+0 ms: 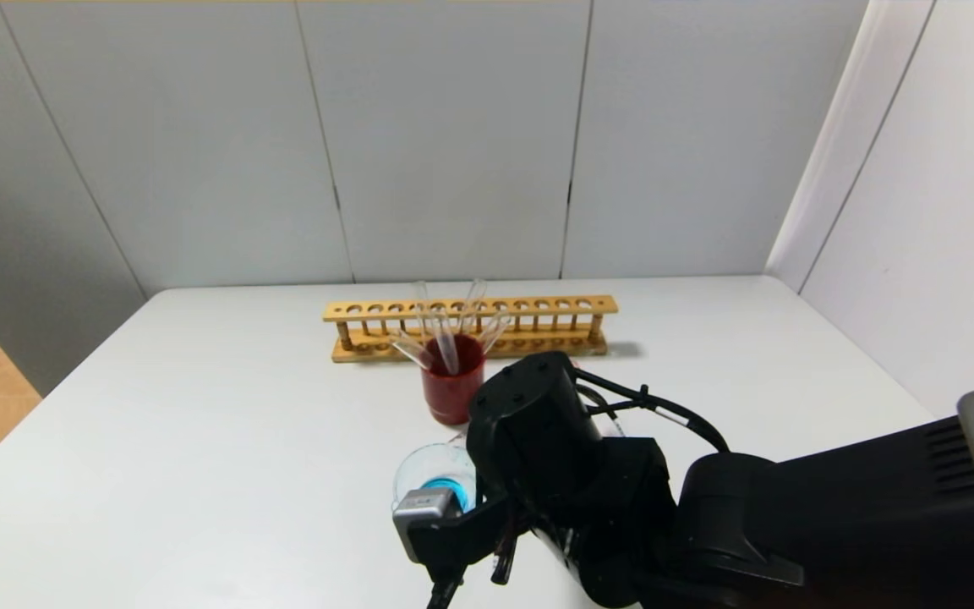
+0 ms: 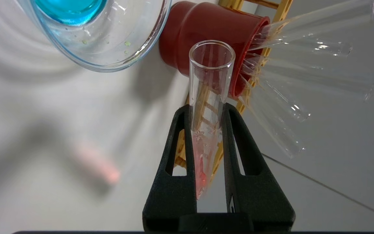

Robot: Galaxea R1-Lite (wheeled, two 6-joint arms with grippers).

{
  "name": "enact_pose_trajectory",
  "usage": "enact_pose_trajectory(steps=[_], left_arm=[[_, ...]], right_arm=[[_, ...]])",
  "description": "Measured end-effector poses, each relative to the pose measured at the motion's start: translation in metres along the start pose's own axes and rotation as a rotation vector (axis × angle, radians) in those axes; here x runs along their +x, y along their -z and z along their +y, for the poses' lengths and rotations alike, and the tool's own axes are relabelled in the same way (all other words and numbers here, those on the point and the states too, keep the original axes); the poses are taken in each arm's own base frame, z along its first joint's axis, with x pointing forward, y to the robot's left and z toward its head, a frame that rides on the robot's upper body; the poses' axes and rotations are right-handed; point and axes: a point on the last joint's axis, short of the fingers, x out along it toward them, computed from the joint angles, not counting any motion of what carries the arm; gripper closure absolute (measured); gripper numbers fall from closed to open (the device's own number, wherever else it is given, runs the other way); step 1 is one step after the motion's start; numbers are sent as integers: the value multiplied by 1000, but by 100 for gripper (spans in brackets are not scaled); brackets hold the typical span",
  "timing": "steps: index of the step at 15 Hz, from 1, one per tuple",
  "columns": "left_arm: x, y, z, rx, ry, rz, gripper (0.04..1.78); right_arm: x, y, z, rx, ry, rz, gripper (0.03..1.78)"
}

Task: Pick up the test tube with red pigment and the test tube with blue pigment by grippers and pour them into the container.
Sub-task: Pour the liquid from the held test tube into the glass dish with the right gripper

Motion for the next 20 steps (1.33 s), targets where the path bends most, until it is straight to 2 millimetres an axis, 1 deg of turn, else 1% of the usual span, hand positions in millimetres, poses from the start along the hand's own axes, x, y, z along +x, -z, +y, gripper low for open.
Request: enact_pose_trajectory(steps=[6,13,20], left_arm=[[0,0,0,0,0,0,11],[0,0,0,1,0,0,11],[0,0,0,0,0,0,11]], right_arm=[[2,-9,7,-110,-37,31,155],[3,-17,-5,-157,-4,40,155],[4,-16,-3,-161,-12,60,155]])
